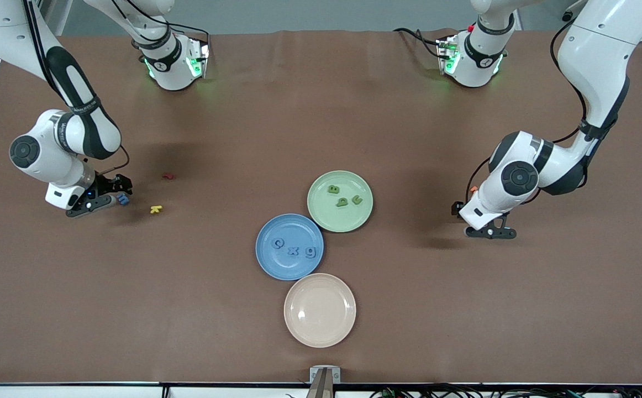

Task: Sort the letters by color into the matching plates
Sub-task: 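Move the right gripper to the blue E while the left gripper returns to the letters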

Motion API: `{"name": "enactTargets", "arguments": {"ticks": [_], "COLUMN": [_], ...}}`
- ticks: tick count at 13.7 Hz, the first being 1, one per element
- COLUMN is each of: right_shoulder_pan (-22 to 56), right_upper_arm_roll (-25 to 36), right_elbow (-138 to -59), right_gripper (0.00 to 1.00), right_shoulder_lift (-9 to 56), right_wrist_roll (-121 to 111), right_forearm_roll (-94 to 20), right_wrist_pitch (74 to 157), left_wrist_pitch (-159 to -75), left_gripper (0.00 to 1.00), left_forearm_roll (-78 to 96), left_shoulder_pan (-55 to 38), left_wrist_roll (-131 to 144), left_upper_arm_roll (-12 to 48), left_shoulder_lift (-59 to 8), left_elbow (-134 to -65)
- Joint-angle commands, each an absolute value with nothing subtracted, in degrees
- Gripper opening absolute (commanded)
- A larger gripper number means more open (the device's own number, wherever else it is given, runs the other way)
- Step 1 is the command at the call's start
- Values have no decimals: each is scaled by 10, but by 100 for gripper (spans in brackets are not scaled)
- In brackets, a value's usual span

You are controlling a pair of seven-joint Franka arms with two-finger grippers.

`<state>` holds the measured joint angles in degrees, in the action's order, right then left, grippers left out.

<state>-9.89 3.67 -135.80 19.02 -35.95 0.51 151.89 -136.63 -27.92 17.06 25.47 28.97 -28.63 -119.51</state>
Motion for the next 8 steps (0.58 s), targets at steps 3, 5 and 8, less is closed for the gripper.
{"name": "enactTargets", "arguments": {"ticks": [3, 5, 8], "right_shoulder_pan": [-106, -107, -108], "right_upper_arm_roll": [36, 36, 36], "right_elbow": [-1371, -1372, -1372], "right_gripper": [84, 80, 72], "right_shoulder_lift": [207, 210, 211], "right_wrist_roll": [-405, -404, -405], "right_forearm_roll": [5, 5, 5], "right_wrist_pitch": [1565, 1565, 1565], "left_wrist_pitch": [-1389, -1404, -1409], "left_gripper": [85, 85, 85], "left_forearm_roll": [-289, -289, -289], "left_shoulder_pan": [174, 172, 167], "left_wrist_roll": [268, 296, 333], "left_upper_arm_roll": [298, 299, 305], "left_shoulder_lift": [-292, -300, -301], "left_elbow": [-1206, -1207, -1205]}}
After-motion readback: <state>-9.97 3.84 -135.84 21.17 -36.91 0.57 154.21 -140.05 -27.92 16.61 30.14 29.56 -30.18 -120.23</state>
